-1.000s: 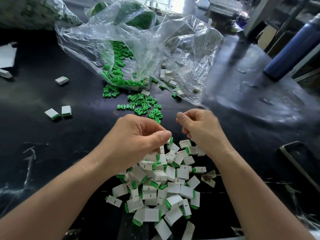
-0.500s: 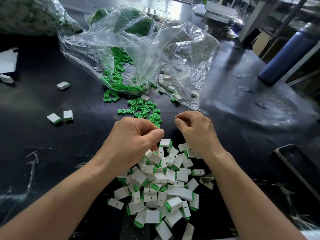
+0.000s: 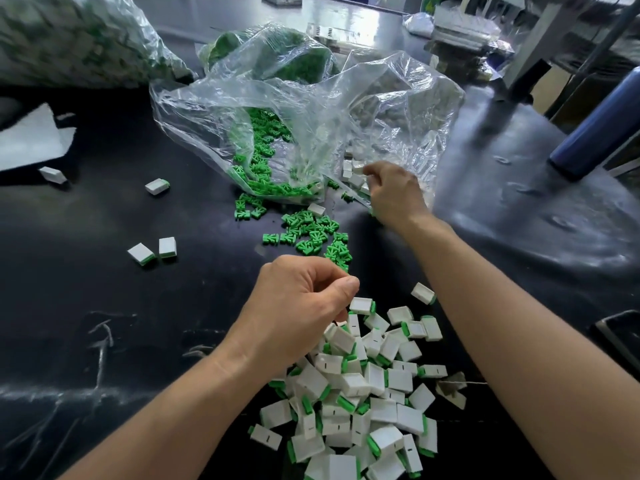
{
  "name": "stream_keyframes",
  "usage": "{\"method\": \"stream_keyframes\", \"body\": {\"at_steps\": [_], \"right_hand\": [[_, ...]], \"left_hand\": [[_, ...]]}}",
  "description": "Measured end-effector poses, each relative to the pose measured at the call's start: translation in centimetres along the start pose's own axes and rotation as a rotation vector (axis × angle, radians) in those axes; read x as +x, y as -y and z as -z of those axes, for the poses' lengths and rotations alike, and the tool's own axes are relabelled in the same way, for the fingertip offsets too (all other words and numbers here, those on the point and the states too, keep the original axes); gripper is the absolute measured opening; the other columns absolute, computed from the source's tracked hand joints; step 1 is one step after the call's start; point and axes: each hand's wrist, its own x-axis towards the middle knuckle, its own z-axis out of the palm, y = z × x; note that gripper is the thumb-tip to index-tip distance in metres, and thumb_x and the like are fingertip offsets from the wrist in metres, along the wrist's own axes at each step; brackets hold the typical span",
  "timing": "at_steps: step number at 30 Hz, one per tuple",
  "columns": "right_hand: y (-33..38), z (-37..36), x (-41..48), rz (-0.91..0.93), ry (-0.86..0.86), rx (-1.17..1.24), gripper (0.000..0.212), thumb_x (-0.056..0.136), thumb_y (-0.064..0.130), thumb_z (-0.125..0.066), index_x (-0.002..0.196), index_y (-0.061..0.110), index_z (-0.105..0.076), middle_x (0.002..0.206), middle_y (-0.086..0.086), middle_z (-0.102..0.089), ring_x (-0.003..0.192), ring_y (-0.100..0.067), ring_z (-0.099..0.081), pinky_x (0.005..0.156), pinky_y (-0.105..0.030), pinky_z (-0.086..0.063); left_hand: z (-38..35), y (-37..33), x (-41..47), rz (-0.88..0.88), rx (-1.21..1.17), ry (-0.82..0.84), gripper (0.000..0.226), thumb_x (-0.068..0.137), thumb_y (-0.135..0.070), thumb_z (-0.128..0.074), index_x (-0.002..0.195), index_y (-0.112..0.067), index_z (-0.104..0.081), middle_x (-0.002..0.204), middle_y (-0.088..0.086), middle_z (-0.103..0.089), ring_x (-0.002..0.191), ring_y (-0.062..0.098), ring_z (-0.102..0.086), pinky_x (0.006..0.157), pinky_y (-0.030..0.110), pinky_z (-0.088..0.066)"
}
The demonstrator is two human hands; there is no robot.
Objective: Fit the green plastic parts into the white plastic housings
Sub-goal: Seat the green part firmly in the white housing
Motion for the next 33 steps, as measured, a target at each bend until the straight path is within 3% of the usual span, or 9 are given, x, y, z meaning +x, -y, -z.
{"method": "stream_keyframes", "body": {"at_steps": [2, 5, 9, 12, 16, 21, 25, 28, 33], "right_hand": [[0.4, -0.8, 1.6, 0.013, 0.029, -0.012, 0.032, 0.097, 0.007, -0.039, 0.126, 0.007, -0.054, 0.128, -0.012, -0.057, 0.116, -0.023, -0.052, 0.083, -0.014, -0.032], [0.6, -2.0, 3.9, 0.019, 0.095, -0.066, 0.039, 0.096, 0.005, -0.036, 0.133, 0.008, -0.048, 0.138, -0.01, -0.047, 0.126, -0.023, -0.043, 0.102, -0.026, -0.031], [0.0, -3.3, 5.8, 0.007, 0.239, -0.171, 0.048, 0.097, 0.016, -0.034, 0.144, 0.009, -0.026, 0.154, -0.01, -0.018, 0.142, -0.024, -0.015, 0.116, -0.035, -0.012], [-0.4, -3.9, 6.4, 0.012, 0.343, -0.286, 0.054, 0.1, 0.027, -0.027, 0.148, 0.011, -0.011, 0.157, -0.009, -0.004, 0.144, -0.025, -0.002, 0.117, -0.04, -0.003], [-0.6, -4.0, 5.9, 0.016, 0.254, -0.286, 0.049, 0.099, 0.029, -0.03, 0.142, 0.005, -0.029, 0.15, -0.014, -0.026, 0.138, -0.028, -0.021, 0.113, -0.038, -0.015], [-1.0, -2.9, 3.1, 0.056, 0.187, -0.141, 0.034, 0.095, 0.032, -0.044, 0.118, 0.009, -0.057, 0.13, -0.013, -0.046, 0.122, -0.029, -0.042, 0.103, -0.038, -0.032], [-1.4, -1.5, -0.2, 0.135, 0.127, -0.044, 0.032, 0.092, 0.031, -0.055, 0.117, 0.014, -0.062, 0.119, -0.009, -0.055, 0.106, -0.019, -0.05, 0.089, -0.025, -0.033], [-1.6, -0.6, -2.8, 0.199, 0.193, 0.016, 0.028, 0.088, 0.027, -0.061, 0.112, 0.013, -0.065, 0.11, -0.005, -0.053, 0.094, -0.013, -0.051, 0.089, -0.027, -0.041], [-1.8, 0.5, -6.4, 0.216, 0.26, 0.213, 0.016, 0.086, 0.016, -0.064, 0.101, 0.02, -0.067, 0.099, 0.009, -0.051, 0.089, -0.001, -0.052, 0.08, -0.009, -0.041]], "left_hand": [[-0.1, 0.2, 0.0, 0.004, 0.011, 0.003, 0.021, 0.084, -0.022, -0.065, 0.065, -0.015, -0.07, 0.054, -0.002, -0.066, 0.034, -0.004, -0.043, 0.041, 0.006, -0.031], [-0.2, 0.2, 0.0, 0.008, 0.023, 0.015, 0.02, 0.083, -0.025, -0.065, 0.066, -0.017, -0.071, 0.055, -0.004, -0.066, 0.038, -0.004, -0.047, 0.044, 0.006, -0.034], [-0.3, 0.1, 0.0, 0.018, 0.009, 0.032, 0.019, 0.083, -0.026, -0.064, 0.067, -0.018, -0.071, 0.055, -0.004, -0.066, 0.036, -0.003, -0.045, 0.043, 0.006, -0.032], [-0.2, 0.1, -0.1, 0.022, -0.004, 0.039, 0.02, 0.083, -0.028, -0.064, 0.067, -0.018, -0.071, 0.055, -0.004, -0.066, 0.035, -0.002, -0.041, 0.041, 0.008, -0.03], [-0.2, 0.0, -0.1, 0.021, -0.005, 0.039, 0.02, 0.083, -0.027, -0.063, 0.067, -0.019, -0.071, 0.055, -0.005, -0.066, 0.034, -0.002, -0.041, 0.04, 0.008, -0.031], [-0.1, 0.2, 0.0, 0.016, 0.012, 0.015, 0.02, 0.083, -0.026, -0.065, 0.065, -0.022, -0.069, 0.054, -0.007, -0.065, 0.037, -0.004, -0.047, 0.042, 0.008, -0.034], [-0.2, 0.1, -0.1, 0.005, 0.008, 0.015, 0.021, 0.083, -0.025, -0.065, 0.063, -0.024, -0.068, 0.052, -0.007, -0.065, 0.037, -0.004, -0.049, 0.041, 0.008, -0.034], [-0.2, 0.1, -0.1, 0.003, 0.015, 0.012, 0.021, 0.083, -0.025, -0.064, 0.062, -0.024, -0.068, 0.052, -0.007, -0.064, 0.036, -0.003, -0.047, 0.04, 0.01, -0.035], [0.2, 0.2, 0.1, 0.006, 0.011, -0.026, 0.02, 0.083, -0.023, -0.065, 0.063, -0.02, -0.069, 0.051, -0.006, -0.064, 0.038, -0.003, -0.046, 0.043, 0.012, -0.037]]}}
